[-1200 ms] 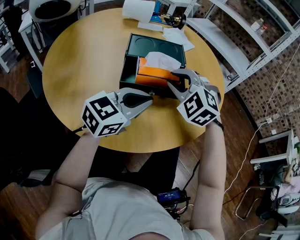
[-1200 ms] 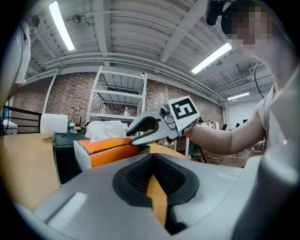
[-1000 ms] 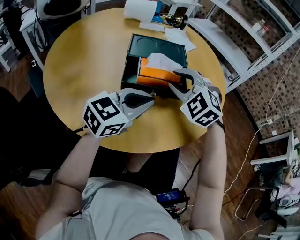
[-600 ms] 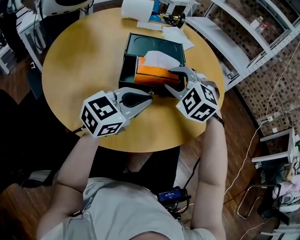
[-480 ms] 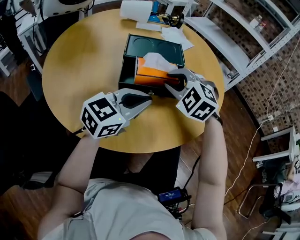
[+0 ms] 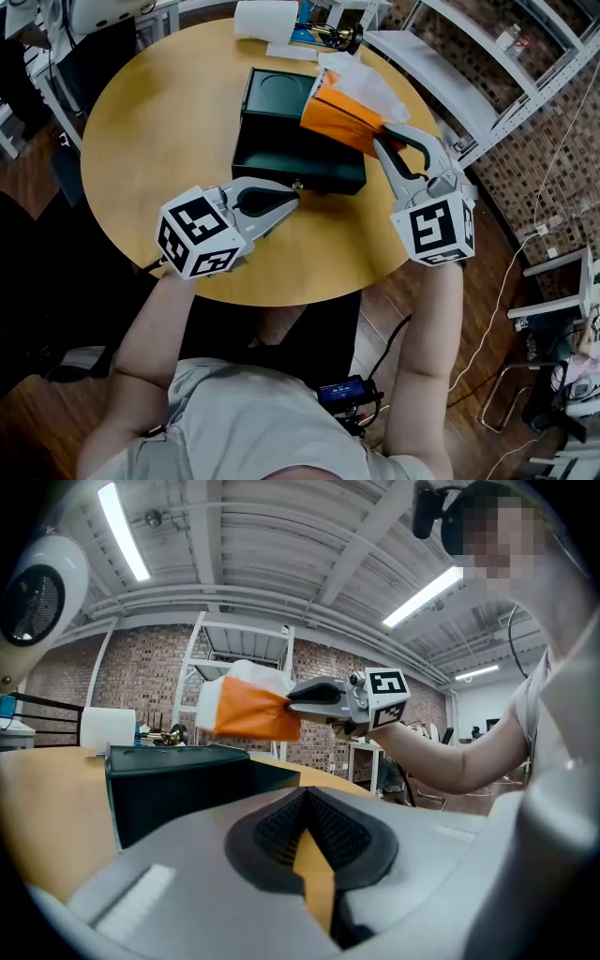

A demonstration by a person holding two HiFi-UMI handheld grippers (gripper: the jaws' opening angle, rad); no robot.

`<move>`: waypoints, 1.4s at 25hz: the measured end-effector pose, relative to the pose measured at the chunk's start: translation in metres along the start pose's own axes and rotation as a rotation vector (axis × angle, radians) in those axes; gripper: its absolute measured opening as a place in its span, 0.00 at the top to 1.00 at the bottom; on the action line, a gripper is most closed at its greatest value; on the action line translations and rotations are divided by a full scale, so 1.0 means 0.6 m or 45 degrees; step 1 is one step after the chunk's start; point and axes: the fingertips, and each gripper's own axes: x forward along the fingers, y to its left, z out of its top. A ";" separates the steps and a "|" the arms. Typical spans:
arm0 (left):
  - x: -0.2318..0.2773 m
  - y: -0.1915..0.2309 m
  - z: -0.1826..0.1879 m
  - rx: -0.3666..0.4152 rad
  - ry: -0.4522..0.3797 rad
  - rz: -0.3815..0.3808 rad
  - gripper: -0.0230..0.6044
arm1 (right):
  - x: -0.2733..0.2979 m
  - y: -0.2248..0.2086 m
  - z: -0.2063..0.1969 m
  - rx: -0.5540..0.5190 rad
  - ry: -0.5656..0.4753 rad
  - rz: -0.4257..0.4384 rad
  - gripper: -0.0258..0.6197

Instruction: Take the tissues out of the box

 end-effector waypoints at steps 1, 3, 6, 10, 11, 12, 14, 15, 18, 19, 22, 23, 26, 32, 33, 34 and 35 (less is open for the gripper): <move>0.000 0.000 0.000 0.000 0.000 -0.001 0.96 | -0.013 -0.024 -0.020 0.034 0.028 -0.072 0.88; 0.000 0.000 0.000 0.000 0.000 -0.002 0.96 | -0.030 -0.056 -0.081 0.108 0.133 -0.169 0.88; -0.001 0.000 -0.001 0.000 0.003 -0.002 0.96 | -0.028 -0.047 -0.195 0.174 0.365 -0.206 0.88; 0.001 -0.002 0.000 0.001 0.002 -0.003 0.96 | -0.005 0.029 -0.284 0.168 0.523 -0.069 0.88; 0.001 -0.002 0.001 0.001 0.001 -0.004 0.96 | -0.001 0.044 -0.294 0.163 0.533 -0.032 0.88; 0.001 -0.003 0.001 0.001 0.001 -0.005 0.96 | 0.002 0.056 -0.300 0.152 0.540 -0.002 0.88; 0.001 -0.002 0.001 0.001 0.000 -0.003 0.96 | 0.005 0.065 -0.306 0.118 0.554 0.028 0.86; 0.000 -0.002 0.001 0.002 0.000 -0.002 0.96 | 0.003 0.065 -0.305 0.104 0.556 0.032 0.83; 0.001 -0.003 -0.001 0.003 0.001 -0.003 0.96 | -0.016 0.044 -0.273 0.113 0.493 -0.014 0.77; 0.002 -0.002 -0.001 0.005 0.001 -0.004 0.96 | -0.024 0.032 -0.250 0.148 0.435 -0.045 0.78; 0.004 -0.001 0.001 0.009 -0.001 -0.010 0.96 | -0.043 0.007 -0.147 0.395 0.101 -0.042 0.86; 0.004 -0.001 0.002 0.009 -0.001 -0.013 0.96 | -0.048 0.014 -0.106 0.509 -0.053 0.031 0.91; -0.014 -0.003 -0.007 -0.006 0.007 -0.004 0.96 | -0.040 0.094 0.014 0.770 -0.445 0.385 0.96; -0.009 -0.004 -0.003 0.009 -0.007 0.002 0.96 | -0.005 0.213 0.094 1.085 -0.677 0.776 0.96; -0.005 -0.006 -0.003 0.009 -0.008 -0.001 0.96 | -0.007 0.216 0.088 1.137 -0.692 0.792 0.96; -0.003 -0.009 -0.004 0.008 -0.008 -0.005 0.96 | -0.011 0.216 0.083 1.171 -0.709 0.799 0.96; -0.004 -0.010 -0.004 0.009 -0.006 -0.008 0.96 | -0.016 0.214 0.083 1.181 -0.728 0.800 0.96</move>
